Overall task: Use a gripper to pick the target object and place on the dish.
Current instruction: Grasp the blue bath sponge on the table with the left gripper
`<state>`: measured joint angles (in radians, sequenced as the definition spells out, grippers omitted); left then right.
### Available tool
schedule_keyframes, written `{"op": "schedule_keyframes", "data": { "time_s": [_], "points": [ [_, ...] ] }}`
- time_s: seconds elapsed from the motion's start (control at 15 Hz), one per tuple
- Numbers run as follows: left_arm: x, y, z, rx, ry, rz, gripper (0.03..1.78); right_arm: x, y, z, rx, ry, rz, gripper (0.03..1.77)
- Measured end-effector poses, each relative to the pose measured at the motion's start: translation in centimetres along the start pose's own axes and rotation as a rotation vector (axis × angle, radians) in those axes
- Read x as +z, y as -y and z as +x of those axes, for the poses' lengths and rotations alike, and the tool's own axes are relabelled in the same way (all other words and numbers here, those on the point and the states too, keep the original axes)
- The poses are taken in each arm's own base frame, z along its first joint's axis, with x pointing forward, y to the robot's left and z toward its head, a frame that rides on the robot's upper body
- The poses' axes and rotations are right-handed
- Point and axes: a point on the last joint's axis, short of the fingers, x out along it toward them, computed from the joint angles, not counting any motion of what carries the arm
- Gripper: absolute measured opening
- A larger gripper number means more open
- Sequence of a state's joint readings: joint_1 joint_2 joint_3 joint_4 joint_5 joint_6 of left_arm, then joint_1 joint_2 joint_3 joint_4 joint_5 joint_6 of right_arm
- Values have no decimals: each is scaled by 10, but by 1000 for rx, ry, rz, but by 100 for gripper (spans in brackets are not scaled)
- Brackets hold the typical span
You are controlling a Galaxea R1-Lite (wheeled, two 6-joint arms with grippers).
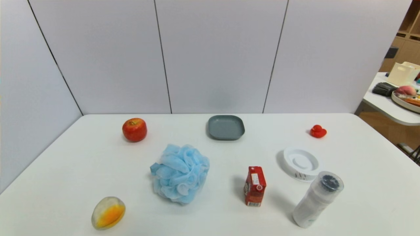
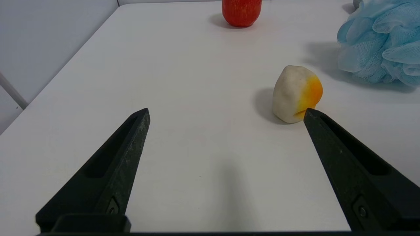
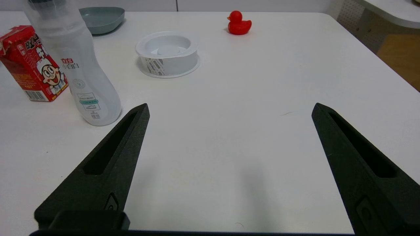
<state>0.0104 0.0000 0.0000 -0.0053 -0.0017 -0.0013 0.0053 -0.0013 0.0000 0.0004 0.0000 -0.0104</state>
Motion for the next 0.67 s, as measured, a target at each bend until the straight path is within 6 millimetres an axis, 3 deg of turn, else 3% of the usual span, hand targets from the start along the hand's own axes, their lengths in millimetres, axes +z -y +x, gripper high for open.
{"op": "schedule_keyframes", "data": {
  "time_s": [0.67],
  "points": [
    [0,0,0,0,0,0,169,0,0,0,0,0,0,171]
  ]
}}
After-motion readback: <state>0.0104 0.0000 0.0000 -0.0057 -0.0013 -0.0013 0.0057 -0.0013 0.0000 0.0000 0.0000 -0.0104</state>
